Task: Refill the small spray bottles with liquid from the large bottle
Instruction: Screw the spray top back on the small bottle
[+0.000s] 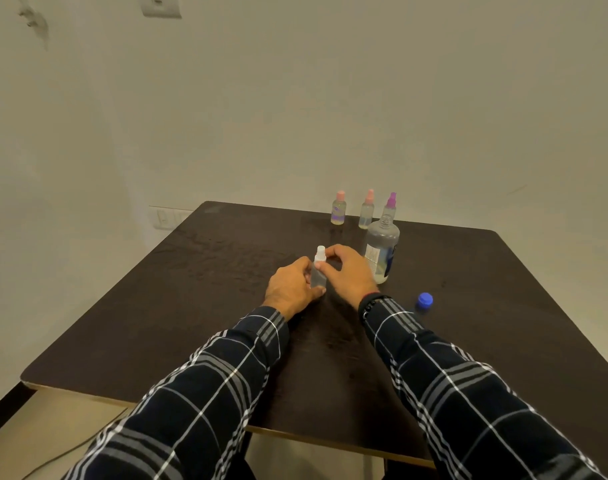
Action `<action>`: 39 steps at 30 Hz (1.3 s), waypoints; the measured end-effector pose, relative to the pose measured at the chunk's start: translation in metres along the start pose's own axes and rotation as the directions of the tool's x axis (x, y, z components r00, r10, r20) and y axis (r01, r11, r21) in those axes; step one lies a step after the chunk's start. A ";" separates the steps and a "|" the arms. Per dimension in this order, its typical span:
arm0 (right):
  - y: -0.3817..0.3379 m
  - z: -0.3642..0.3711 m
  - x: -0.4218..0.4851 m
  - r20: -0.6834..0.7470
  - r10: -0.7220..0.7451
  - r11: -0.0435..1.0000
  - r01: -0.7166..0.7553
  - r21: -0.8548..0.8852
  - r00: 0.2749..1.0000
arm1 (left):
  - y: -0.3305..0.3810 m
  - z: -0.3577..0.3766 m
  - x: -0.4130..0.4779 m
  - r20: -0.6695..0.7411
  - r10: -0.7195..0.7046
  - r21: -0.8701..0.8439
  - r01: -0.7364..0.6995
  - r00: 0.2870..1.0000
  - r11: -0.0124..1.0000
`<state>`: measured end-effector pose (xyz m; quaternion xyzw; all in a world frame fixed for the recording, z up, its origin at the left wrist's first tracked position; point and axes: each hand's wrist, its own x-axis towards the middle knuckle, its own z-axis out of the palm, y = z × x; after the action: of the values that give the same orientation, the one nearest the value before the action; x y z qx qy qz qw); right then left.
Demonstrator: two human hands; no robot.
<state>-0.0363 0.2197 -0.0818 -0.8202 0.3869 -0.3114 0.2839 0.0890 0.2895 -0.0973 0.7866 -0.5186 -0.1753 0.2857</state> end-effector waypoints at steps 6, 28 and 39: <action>0.008 -0.021 -0.020 -0.540 0.003 1.000 -0.006 -0.005 0.842 | -0.004 0.003 0.000 -0.043 0.015 0.016 -0.015 0.999 1.000; 0.071 -0.033 0.029 -0.294 0.387 0.906 -0.300 0.298 0.874 | 0.007 -0.002 0.116 -0.083 0.095 0.020 -0.093 0.992 0.995; 0.076 -0.033 0.028 -0.281 0.369 0.916 -0.296 0.270 0.886 | 0.007 0.004 0.220 -0.216 0.016 -0.046 -0.027 0.976 0.999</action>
<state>-0.0810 0.1484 -0.1065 -0.6420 0.5272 -0.4296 0.3541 0.1693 0.0849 -0.0917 0.7881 -0.4886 -0.0983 0.3612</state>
